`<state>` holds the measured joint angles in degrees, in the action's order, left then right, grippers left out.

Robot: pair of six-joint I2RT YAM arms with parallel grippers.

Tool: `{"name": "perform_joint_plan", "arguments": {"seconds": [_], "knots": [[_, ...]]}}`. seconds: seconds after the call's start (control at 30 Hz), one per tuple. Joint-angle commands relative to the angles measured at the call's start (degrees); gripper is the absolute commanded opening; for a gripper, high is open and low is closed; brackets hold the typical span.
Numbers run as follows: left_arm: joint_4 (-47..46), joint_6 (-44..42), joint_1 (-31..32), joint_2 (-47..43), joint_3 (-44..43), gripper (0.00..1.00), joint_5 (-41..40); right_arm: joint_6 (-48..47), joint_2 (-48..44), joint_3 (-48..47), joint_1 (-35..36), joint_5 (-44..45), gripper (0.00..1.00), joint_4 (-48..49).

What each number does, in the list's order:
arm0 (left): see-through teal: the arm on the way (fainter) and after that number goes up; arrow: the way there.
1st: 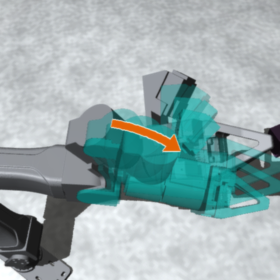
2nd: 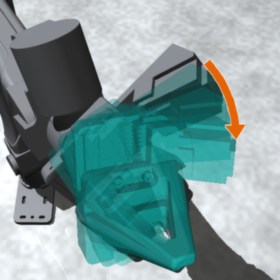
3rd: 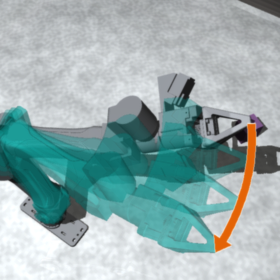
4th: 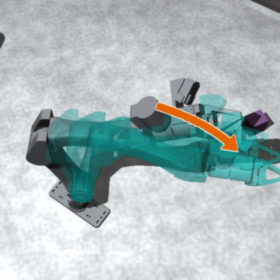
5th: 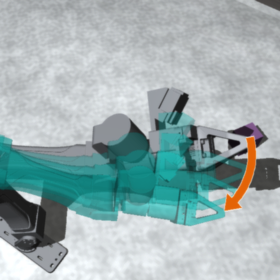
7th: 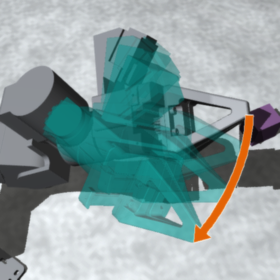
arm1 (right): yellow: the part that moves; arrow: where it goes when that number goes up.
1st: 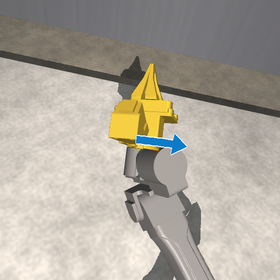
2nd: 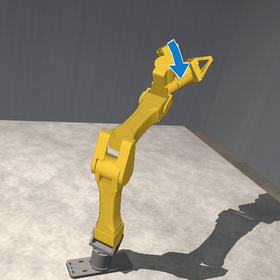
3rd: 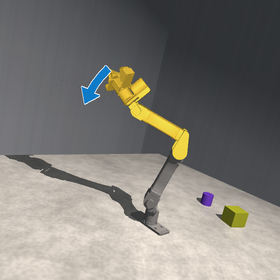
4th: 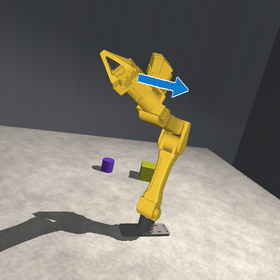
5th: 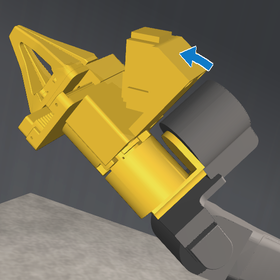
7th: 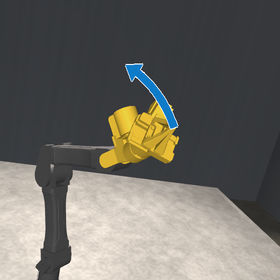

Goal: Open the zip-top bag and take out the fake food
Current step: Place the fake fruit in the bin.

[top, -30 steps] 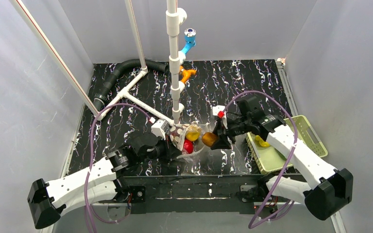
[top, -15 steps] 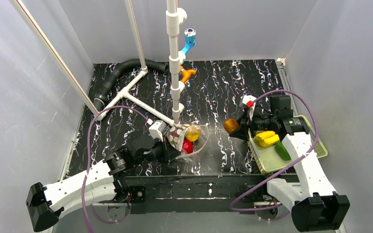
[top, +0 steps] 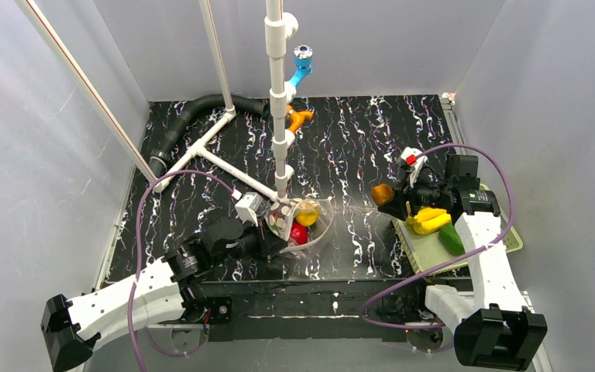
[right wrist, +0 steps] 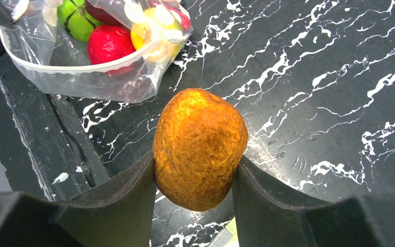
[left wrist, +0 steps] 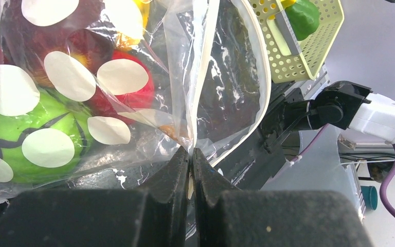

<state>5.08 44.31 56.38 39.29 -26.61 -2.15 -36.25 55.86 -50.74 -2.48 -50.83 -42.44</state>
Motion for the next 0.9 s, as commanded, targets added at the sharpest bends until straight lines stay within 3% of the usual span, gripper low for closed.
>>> {"name": "perform_joint_plan", "arguments": {"seconds": [0.0,0.87], "knots": [[-1.41,-0.92,0.14,-1.27,0.95,0.04,-1.15,0.61,0.73,-0.08,-1.38,1.13,0.06,1.87],[-3.25,-0.88,0.16,-3.69,4.09,0.04,-1.36,1.36,3.56,-0.35,-7.37,6.16,0.06,2.0]]}}
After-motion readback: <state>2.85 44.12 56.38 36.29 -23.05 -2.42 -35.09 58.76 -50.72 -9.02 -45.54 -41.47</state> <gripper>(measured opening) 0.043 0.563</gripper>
